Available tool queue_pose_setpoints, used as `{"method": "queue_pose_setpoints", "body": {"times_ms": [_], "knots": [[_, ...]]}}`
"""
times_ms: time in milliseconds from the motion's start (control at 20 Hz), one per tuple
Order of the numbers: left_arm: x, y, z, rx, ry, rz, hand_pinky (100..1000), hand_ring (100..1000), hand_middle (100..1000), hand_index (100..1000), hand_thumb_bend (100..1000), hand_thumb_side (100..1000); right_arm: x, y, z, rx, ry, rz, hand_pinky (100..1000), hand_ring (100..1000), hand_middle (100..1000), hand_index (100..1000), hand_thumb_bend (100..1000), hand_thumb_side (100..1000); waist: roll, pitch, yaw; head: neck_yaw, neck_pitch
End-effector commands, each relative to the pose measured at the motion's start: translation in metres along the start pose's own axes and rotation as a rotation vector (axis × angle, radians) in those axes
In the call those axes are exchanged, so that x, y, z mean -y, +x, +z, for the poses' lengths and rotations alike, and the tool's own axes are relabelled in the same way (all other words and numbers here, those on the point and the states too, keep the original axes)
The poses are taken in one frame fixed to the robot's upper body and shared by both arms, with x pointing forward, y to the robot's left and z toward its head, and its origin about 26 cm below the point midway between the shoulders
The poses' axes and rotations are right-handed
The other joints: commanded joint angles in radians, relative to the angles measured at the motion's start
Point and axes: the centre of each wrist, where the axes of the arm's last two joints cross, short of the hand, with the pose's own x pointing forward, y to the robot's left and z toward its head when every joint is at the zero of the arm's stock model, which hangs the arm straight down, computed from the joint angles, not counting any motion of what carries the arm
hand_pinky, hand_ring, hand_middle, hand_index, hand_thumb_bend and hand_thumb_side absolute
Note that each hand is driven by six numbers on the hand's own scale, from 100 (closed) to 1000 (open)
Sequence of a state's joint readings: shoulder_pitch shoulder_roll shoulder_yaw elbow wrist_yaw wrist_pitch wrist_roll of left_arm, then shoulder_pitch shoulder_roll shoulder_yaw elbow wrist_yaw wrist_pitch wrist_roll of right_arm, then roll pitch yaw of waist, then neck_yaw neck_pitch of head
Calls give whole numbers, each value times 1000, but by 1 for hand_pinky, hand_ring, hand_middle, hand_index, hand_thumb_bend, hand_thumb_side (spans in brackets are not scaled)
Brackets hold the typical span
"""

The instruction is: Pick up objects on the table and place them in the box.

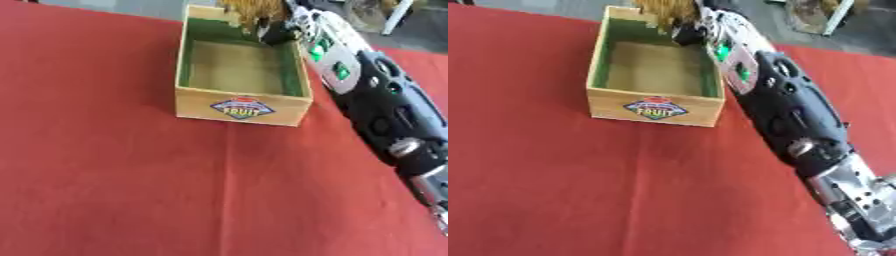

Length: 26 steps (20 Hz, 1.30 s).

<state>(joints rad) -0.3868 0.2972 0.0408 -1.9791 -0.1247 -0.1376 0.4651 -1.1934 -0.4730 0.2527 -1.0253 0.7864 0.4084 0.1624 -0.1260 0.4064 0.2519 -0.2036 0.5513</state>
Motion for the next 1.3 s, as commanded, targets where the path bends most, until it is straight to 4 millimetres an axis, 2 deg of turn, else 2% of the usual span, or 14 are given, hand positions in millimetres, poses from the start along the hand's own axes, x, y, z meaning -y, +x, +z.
{"method": "queue_pose_setpoints", "body": {"times_ms": [50,150,250,450,600,950,1050,1250,1300], "knots": [[0,7,-5,30,-1,5,592,580,555,784,100,710,13,2,-3,33,-23,31,745,554,349,246,100,210,6,-19,-1,-4,-8],[0,7,-5,30,0,5,592,580,554,784,100,709,11,3,-4,49,-4,55,748,562,357,257,100,210,5,-18,-1,-4,-8],[0,7,-5,29,1,5,592,580,554,784,100,708,8,4,-4,60,14,82,756,581,387,310,100,208,3,-17,0,-4,-8],[0,7,-5,30,1,5,592,579,554,784,100,707,3,5,-5,81,63,139,786,638,498,471,100,202,0,-14,3,-6,-10],[0,7,-5,30,2,4,592,578,553,784,100,703,-1,4,-6,91,101,179,807,693,592,591,100,163,-2,-13,5,-7,-11],[0,7,-6,29,4,6,592,577,551,783,100,701,-3,4,-7,133,191,242,876,805,780,742,100,135,-4,-14,5,-8,-13],[0,7,-6,28,4,6,591,576,550,783,100,700,-3,4,-8,148,219,259,889,825,809,781,100,128,-5,-15,5,-8,-14],[0,7,-5,26,4,4,590,575,550,783,100,697,2,6,-8,174,258,295,910,860,859,870,100,379,-5,-16,4,-9,-14],[0,7,-5,25,4,4,590,575,550,783,100,697,3,6,-8,181,263,304,919,875,876,900,187,473,-5,-16,4,-8,-15]]}}
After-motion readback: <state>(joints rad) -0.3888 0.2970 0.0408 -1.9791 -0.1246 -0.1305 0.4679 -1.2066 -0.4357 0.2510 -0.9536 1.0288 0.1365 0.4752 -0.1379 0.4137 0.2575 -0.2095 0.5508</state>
